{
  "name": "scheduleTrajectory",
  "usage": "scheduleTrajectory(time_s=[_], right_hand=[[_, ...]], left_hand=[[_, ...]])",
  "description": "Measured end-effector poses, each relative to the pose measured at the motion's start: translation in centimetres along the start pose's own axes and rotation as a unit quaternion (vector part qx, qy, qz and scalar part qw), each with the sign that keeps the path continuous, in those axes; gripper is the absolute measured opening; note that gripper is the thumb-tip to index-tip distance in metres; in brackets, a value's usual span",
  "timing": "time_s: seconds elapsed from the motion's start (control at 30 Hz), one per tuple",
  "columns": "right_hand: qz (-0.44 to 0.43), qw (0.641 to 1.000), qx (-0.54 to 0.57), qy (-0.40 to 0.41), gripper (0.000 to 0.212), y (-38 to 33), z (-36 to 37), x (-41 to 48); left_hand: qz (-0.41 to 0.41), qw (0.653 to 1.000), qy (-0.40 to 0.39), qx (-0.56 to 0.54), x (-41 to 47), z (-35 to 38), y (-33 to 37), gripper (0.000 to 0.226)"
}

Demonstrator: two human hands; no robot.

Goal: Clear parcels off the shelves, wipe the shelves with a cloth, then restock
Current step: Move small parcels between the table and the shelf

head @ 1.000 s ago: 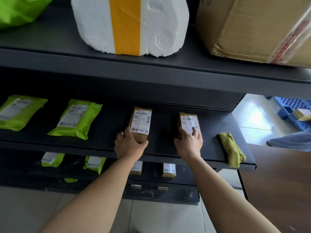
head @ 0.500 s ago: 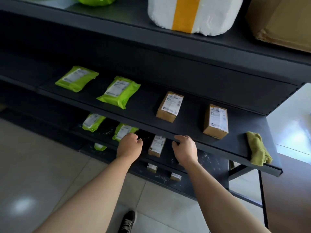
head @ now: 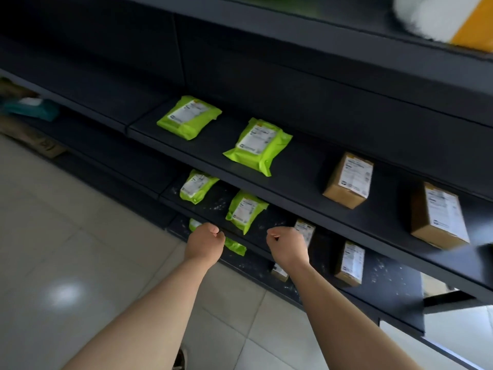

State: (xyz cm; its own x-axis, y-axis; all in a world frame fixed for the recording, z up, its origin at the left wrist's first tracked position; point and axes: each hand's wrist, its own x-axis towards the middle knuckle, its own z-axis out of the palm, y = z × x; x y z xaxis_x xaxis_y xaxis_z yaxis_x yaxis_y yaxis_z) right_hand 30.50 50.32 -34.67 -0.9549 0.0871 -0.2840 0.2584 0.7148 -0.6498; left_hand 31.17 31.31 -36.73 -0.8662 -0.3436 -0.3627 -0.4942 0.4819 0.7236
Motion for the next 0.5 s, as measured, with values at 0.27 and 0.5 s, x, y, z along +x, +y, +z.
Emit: scheduleTrajectory(time_s=[0.27,0.5], right_hand=[[0.051,0.998,-0.016,0.014,0.022,-5.5,10.0,5.3],[0.113,0.993,-0.017,0.005,0.040,-5.1,17.3,10.9]], left_hand=[[0.019,0.999,-0.032,0.027,11.0,-6.0,-5.2,0.026],[0.010,0.999,-0.048,0.002,20.8,-6.4,-9.6,0.023]])
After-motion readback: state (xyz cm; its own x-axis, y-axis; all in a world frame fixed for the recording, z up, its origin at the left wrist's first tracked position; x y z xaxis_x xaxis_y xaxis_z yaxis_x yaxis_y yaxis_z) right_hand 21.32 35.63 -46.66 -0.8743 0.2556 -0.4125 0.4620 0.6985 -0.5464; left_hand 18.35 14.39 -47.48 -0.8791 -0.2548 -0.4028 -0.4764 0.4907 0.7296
